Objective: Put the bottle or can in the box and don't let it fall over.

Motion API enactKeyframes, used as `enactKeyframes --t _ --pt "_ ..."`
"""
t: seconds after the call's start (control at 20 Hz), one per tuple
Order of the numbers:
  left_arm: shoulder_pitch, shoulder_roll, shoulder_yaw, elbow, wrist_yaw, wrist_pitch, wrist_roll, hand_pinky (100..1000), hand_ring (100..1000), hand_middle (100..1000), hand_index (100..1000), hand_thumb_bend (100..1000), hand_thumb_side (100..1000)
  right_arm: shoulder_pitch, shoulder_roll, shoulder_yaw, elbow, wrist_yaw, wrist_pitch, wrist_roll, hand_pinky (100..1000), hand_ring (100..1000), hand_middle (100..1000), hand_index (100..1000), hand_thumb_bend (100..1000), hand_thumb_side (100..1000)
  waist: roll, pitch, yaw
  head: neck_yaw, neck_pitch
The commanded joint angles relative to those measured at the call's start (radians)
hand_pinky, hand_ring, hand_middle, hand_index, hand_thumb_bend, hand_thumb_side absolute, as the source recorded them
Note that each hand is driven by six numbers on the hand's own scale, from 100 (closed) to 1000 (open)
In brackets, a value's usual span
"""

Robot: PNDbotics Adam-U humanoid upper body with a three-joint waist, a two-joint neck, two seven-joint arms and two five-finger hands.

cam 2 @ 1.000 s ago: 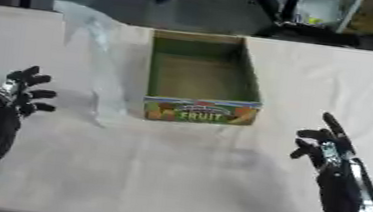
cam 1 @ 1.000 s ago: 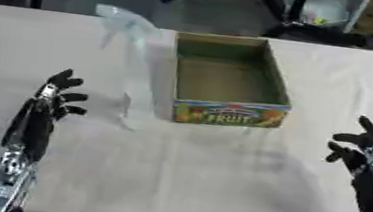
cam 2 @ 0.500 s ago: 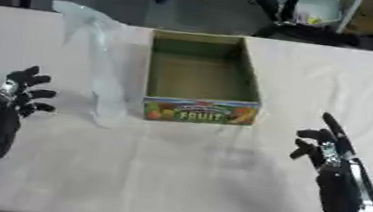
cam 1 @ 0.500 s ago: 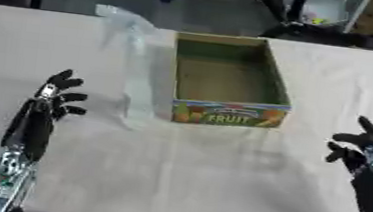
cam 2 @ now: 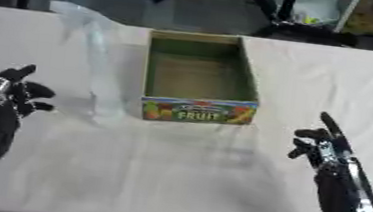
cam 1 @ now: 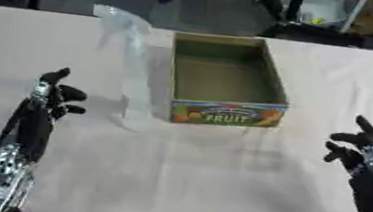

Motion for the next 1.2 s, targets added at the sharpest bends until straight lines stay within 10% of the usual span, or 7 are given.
enactKeyframes --t 0.05,0.15,0.2,0.4,1.2 --pt "-0.017 0.003 -0.029 -0.027 0.251 0.003 -0.029 356 320 283 904 274 1000 -0.008 -0.008 -0.003 -0.008 0.000 0.001 0.000 875 463 630 1000 100 607 0.002 -0.010 -0.002 -0.001 -0.009" --pt "-0.024 0.006 -0.059 -0.024 0.460 0.020 -0.047 263 191 240 903 401 974 -0.009 -0.008 -0.002 -0.008 0.000 0.001 0.001 875 463 630 1000 100 606 0.002 -0.011 -0.004 -0.001 -0.009" --pt "-0.028 0.007 -0.074 -0.022 0.559 0.032 -0.055 163 100 201 900 622 965 -0.009 -0.007 -0.002 -0.008 0.000 0.001 0.001 875 463 630 1000 100 606 0.001 -0.012 -0.006 -0.001 -0.009" --pt "-0.041 0.014 -0.108 -0.014 0.842 0.064 -0.064 117 100 174 917 948 1000 -0.010 -0.007 -0.002 -0.008 -0.001 0.001 0.002 875 463 631 1000 100 606 0.001 -0.014 -0.009 -0.001 -0.011" --pt "-0.079 0.006 -0.133 0.006 1.087 0.081 -0.041 112 100 156 940 1000 977 -0.008 -0.007 -0.001 -0.007 -0.002 0.002 0.003 876 463 631 1000 100 607 -0.001 -0.020 -0.010 -0.010 -0.013"
